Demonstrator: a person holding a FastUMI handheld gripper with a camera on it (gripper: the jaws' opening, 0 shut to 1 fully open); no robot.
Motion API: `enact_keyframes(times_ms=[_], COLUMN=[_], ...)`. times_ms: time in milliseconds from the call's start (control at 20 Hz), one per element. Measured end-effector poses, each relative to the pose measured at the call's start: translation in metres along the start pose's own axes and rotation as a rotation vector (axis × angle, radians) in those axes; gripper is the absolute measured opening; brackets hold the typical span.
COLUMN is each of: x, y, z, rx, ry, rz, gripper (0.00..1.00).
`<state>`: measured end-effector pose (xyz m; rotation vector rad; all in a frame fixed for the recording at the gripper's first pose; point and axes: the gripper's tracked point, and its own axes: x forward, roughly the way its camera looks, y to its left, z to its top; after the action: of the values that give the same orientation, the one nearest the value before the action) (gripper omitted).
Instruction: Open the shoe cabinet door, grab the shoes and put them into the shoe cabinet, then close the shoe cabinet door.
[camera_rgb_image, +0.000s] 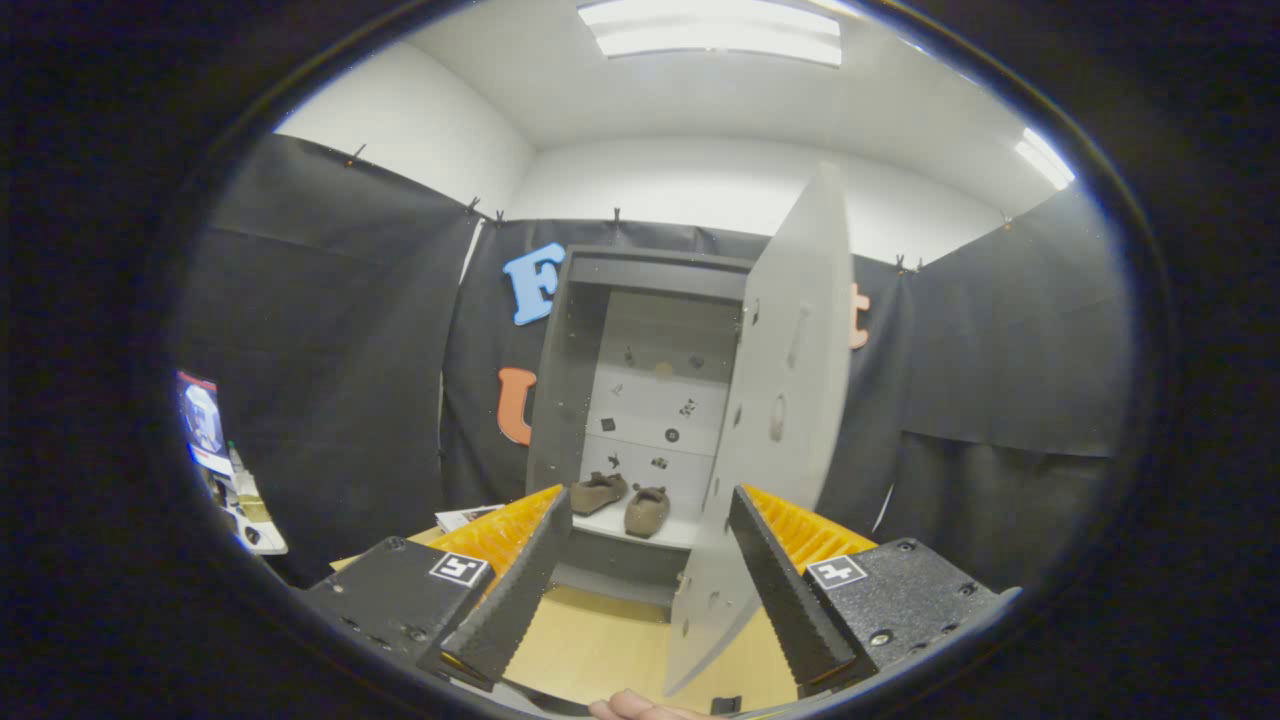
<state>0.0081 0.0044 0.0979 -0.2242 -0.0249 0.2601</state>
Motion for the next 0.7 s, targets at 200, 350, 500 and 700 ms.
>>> enact_keyframes(times_ms=[200, 350, 500, 700], x=[-0.048, -0.055, -0.058, -0.039], y=[-0.068, -0.120, -0.176, -0.251], z=[-0.001, -0.011, -0.021, -0.053], rx=[0.048, 0.067, 0.081, 0.073], ry=[-0.048, -0.054, -0.053, 0.012], rz=[-0.103, -0.165, -0.246, -0.367], gripper=[1.00, 1.00, 1.00, 1.00])
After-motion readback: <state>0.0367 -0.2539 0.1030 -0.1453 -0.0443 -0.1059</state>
